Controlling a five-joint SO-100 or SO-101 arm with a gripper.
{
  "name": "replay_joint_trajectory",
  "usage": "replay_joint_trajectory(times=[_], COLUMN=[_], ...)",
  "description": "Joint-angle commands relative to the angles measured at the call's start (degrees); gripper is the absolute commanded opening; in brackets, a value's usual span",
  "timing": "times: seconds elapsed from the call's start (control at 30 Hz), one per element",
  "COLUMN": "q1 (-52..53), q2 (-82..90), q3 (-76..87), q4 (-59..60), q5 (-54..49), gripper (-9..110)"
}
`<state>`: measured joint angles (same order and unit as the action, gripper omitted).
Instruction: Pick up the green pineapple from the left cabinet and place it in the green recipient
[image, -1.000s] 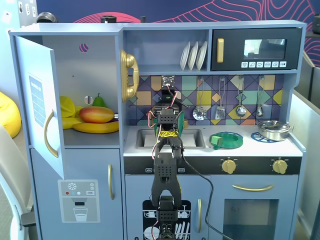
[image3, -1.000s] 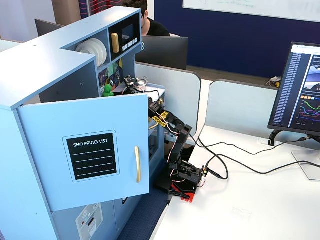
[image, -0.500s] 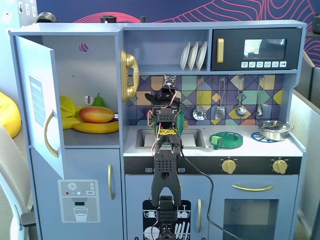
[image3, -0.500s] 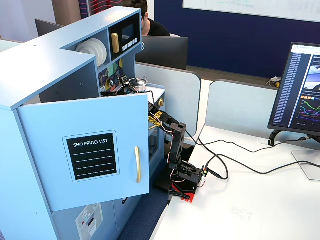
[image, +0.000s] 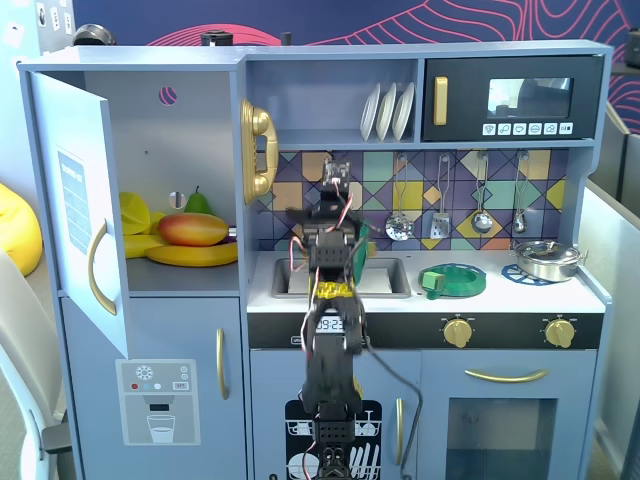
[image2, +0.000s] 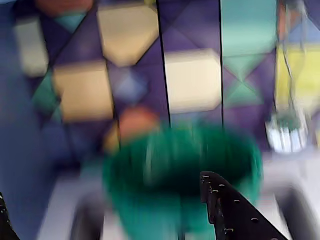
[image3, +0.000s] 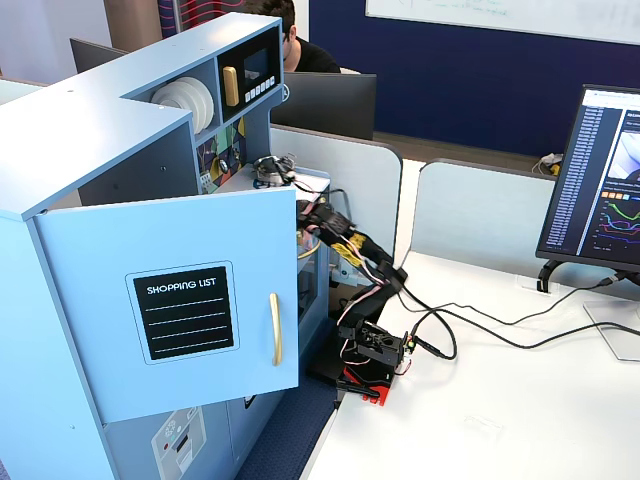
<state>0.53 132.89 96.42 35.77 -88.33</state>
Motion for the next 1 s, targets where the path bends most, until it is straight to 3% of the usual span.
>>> replay_joint_trajectory(times=[0.0, 0.27, 0.43, 0.97], q1=[0.79, 0.09, -0.44, 2.02], q2=[17.14, 34.37, 39.11, 48.96], q3=[12.92, 42.36, 54.58, 75.23], q4=[7.03, 10.28, 14.68, 37.53], q5=[-0.53, -2.9, 1.32, 6.42], gripper=[45, 40, 37, 19])
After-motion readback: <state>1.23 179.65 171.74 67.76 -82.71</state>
